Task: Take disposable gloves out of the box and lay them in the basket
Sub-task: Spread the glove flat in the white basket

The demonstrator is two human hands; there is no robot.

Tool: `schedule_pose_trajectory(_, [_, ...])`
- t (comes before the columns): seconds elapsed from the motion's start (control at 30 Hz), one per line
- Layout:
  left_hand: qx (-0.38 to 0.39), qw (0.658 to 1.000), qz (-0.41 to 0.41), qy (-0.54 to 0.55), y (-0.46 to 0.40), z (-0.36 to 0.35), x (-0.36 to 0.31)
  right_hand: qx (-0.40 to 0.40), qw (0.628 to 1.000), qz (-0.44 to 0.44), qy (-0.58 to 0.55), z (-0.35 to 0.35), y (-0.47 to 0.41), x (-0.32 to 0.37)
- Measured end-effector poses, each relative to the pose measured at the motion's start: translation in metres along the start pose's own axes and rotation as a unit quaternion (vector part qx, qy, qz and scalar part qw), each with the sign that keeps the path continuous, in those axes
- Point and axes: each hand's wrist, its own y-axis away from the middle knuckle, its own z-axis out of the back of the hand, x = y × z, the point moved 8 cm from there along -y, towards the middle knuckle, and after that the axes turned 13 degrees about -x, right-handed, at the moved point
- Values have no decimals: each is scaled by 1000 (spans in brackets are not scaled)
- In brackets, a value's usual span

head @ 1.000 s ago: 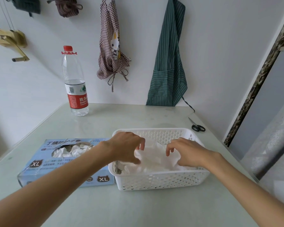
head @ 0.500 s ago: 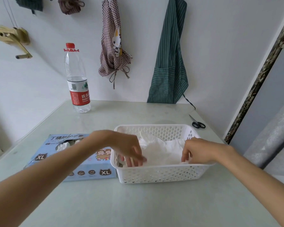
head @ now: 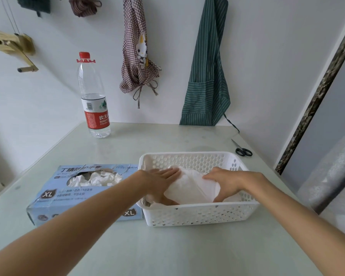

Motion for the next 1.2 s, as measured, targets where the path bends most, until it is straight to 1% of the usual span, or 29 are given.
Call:
schedule_pose_trajectory(0.13, [30,997,18,-62,-2,-11,1,25,1000,-7,8,-8,-2,-5])
schedule_pose_trajectory(0.23, [34,997,18,-71,-1,-12,2,26,1000,-8,-11,-10,-1,-5])
schedule_pose_trajectory(0.33, [23,999,33,-2,3,-4,3,8,1000,-9,-21,-7,3,-6])
schedule_pose_trajectory(0.43, [12,994,71,83,4,12,5,-10,999,-21,-35,-4,8,-11])
schedule_pose_trajectory(0.47, [5,993,76,95,3,16,7,-15,999,-23,-37,-4,10,-11])
schedule_pose_trajectory(0.63, [1,999,42,8,1,12,13,-8,999,-28,-38,-7,17,-9])
schedule_pose_trajectory(0.67, [-19,999,40,5,0,13,10,-15,999,-27,-40,-5,17,-8])
schedule_pose_trajectory(0.73, [-95,994,47,17,3,27,8,-34,998,-23,-53,6,19,-3])
schedule_pose_trajectory(0.83, [-204,971,90,84,32,59,22,-57,994,-15,-88,29,29,7])
schedule_pose_trajectory(0.87, [-244,958,107,102,49,70,33,-78,992,-8,-95,39,31,13])
schedule_pose_trajectory(0.93, [-316,931,146,109,88,85,62,-148,984,10,-102,60,35,29])
schedule_pose_trajectory(0.97, [-334,921,173,103,110,85,81,-179,977,22,-114,70,35,44])
schedule_pose_trajectory(1.0, [-329,917,204,94,130,80,100,-199,970,40,-133,78,34,63])
schedule_pose_trajectory(1.03, [-299,921,236,83,146,68,118,-208,964,64,-154,83,33,87])
schedule_pose_trajectory(1.1, [-204,934,287,67,172,39,143,-219,951,117,-183,90,27,140])
schedule_pose_trajectory(1.13, [-172,935,303,65,182,25,150,-225,946,138,-190,93,22,166])
schedule_pose_trajectory(1.2, [-145,934,319,71,189,5,158,-244,940,155,-180,94,7,203])
